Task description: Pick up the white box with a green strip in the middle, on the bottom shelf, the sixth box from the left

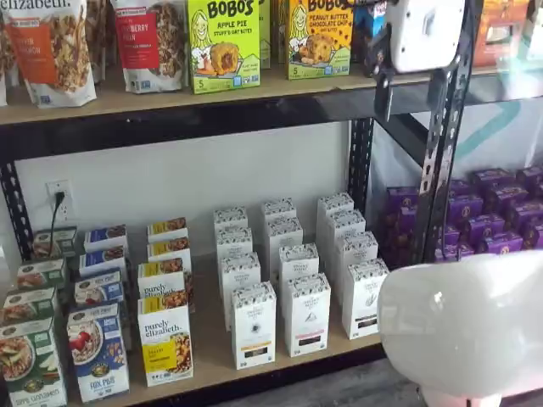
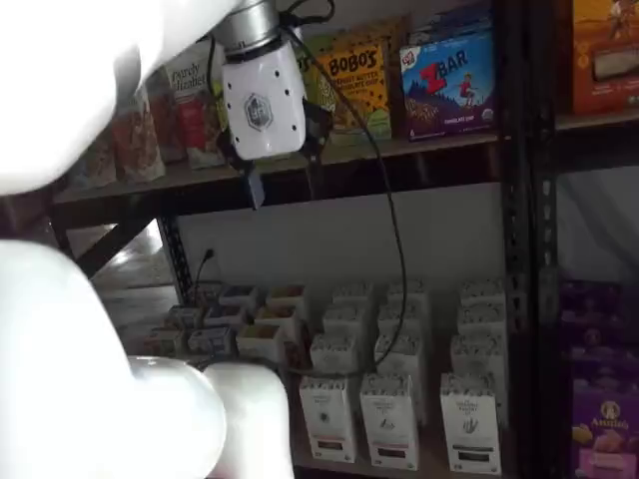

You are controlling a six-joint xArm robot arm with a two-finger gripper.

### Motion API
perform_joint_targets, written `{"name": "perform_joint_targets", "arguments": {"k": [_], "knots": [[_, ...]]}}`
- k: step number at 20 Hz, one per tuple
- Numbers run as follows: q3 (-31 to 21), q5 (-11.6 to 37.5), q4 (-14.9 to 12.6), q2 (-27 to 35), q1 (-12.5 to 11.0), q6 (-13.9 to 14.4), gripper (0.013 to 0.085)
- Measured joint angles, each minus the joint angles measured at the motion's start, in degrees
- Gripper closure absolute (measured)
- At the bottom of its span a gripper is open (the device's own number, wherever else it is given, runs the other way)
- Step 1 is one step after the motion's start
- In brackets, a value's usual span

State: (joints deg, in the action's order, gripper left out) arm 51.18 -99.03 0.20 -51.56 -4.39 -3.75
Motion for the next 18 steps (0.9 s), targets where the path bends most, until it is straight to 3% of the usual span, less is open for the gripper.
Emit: {"name": "perform_joint_targets", "arguments": {"k": [9, 15, 18], "knots": [[-16.5, 21.2, -1.6, 0.7, -1.8, -1.3, 0.0130], [-22.1, 31.5, -5.2, 5.9, -1.9, 0.2, 0.0130], [-23.9, 36.0, -4.1, 7.9, -3.3, -1.3, 0.0130]]}}
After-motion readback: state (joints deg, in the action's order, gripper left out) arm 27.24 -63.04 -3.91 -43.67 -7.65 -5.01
